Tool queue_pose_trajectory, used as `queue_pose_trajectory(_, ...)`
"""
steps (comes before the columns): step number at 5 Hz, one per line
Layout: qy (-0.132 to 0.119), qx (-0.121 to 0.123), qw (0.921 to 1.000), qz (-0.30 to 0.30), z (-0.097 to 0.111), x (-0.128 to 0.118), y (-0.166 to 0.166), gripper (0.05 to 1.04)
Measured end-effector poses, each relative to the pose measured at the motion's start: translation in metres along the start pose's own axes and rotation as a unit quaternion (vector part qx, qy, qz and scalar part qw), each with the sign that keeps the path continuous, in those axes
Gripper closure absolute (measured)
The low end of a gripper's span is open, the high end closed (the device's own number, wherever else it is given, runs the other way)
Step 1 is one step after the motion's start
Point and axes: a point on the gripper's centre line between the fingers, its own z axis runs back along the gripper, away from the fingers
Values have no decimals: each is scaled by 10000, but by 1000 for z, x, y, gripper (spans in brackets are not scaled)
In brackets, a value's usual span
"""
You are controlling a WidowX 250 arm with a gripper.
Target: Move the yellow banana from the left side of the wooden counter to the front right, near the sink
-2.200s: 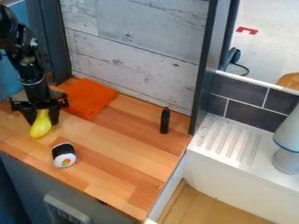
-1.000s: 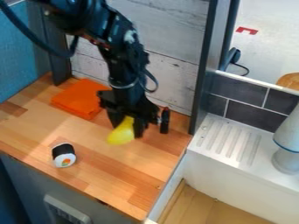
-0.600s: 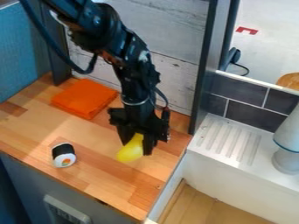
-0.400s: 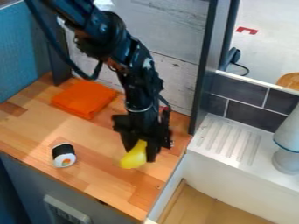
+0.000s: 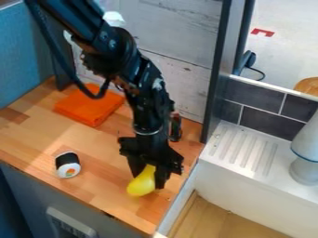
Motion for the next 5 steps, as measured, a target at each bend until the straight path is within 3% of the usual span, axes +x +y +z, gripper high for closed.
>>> queue_pose_trajectory(1, -49, 65, 9999, -99, -4, -4, -9, 405)
queue_pose_trajectory(2, -38, 143, 9998, -162, -9, -11, -12, 167)
queue_pose_trajectory(3, -58, 233, 9996, -128, -9, -15, -8, 73)
queue_pose_trajectory(4, -250, 243, 9993, -105, 4, -12, -8, 78)
queue_pose_trajectory(5, -745, 133, 9968, -268, 58, -9, -9, 80)
